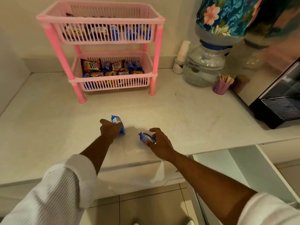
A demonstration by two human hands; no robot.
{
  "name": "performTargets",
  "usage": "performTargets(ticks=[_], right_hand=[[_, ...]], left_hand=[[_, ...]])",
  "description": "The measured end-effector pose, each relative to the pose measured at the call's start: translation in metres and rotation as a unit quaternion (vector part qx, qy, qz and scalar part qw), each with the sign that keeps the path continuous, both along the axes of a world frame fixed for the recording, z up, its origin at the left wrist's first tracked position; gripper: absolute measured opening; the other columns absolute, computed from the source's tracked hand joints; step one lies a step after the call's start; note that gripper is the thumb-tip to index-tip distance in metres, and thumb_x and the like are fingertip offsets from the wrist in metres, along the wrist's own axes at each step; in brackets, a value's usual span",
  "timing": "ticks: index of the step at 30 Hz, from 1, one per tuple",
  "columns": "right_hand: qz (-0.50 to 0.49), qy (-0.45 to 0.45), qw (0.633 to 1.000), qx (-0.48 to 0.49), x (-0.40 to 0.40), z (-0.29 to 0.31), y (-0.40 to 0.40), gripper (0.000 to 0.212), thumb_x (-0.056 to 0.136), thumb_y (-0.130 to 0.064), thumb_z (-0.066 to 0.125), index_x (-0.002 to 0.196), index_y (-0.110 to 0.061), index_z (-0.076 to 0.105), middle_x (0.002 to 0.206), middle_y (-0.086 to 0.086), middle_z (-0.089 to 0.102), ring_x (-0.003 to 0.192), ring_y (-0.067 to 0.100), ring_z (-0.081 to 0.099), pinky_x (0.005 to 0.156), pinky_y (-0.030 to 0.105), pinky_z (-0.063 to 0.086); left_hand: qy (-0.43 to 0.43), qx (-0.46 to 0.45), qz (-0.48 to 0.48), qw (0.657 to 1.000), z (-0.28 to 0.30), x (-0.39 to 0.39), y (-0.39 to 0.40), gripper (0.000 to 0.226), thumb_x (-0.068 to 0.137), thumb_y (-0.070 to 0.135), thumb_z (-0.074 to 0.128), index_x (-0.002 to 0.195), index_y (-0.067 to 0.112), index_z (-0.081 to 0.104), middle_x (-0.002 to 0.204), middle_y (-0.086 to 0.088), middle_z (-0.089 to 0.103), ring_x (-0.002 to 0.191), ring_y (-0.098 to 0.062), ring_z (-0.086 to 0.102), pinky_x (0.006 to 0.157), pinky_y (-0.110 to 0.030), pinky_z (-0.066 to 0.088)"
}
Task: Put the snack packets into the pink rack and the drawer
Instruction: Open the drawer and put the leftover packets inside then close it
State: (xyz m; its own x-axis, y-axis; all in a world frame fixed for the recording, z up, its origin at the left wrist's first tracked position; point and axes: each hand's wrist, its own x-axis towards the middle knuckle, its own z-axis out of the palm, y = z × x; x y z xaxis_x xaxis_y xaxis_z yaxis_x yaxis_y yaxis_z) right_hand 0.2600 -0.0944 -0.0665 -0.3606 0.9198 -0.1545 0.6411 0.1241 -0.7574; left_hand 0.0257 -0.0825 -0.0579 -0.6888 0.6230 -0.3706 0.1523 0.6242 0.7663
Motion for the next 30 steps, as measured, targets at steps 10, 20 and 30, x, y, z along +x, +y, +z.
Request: performTargets(ticks=[10,20,30], right_hand=[[-0.161,0.3,0.898,-0.277,0.054,0.017,0.004,0.022,0.099,-0.024,0.056,0.12,-0.022,0.059,0.098,0.012,0.07,0.071,0.02,0.069,0.065,0.036,0.059],[-0.176,0.431,0.778,-0.422,0.173,0.023,0.012,0.044,0.093,-0.04,0.054,0.113,-0.004,0.068,0.09,0.011,0.071,0.074,0.019,0.066,0.068,0.033,0.053],[-0.145,0.348,0.865,-0.332,0.302,0.009,0.024,0.021,0.092,-0.011,0.061,0.113,-0.009,0.062,0.094,0.013,0.072,0.081,0.026,0.069,0.074,0.039,0.056]], left_hand=[[0.021,-0.048,-0.112,0.992,-0.012,0.039,0.001,0.042,0.067,0.027,0.08,0.097,-0.002,0.071,0.082,-0.015,0.07,0.069,-0.027,0.064,0.063,-0.032,0.053],[0.139,-0.08,-0.076,0.984,-0.008,0.131,-0.006,0.07,0.075,0.045,0.078,0.12,-0.002,0.051,0.113,-0.018,0.064,0.106,-0.036,0.063,0.084,-0.04,0.052],[-0.136,0.081,-0.144,0.977,0.029,0.358,-0.008,0.047,0.08,0.011,0.068,0.11,0.015,0.032,0.096,-0.007,0.052,0.074,-0.014,0.055,0.059,-0.026,0.044]])
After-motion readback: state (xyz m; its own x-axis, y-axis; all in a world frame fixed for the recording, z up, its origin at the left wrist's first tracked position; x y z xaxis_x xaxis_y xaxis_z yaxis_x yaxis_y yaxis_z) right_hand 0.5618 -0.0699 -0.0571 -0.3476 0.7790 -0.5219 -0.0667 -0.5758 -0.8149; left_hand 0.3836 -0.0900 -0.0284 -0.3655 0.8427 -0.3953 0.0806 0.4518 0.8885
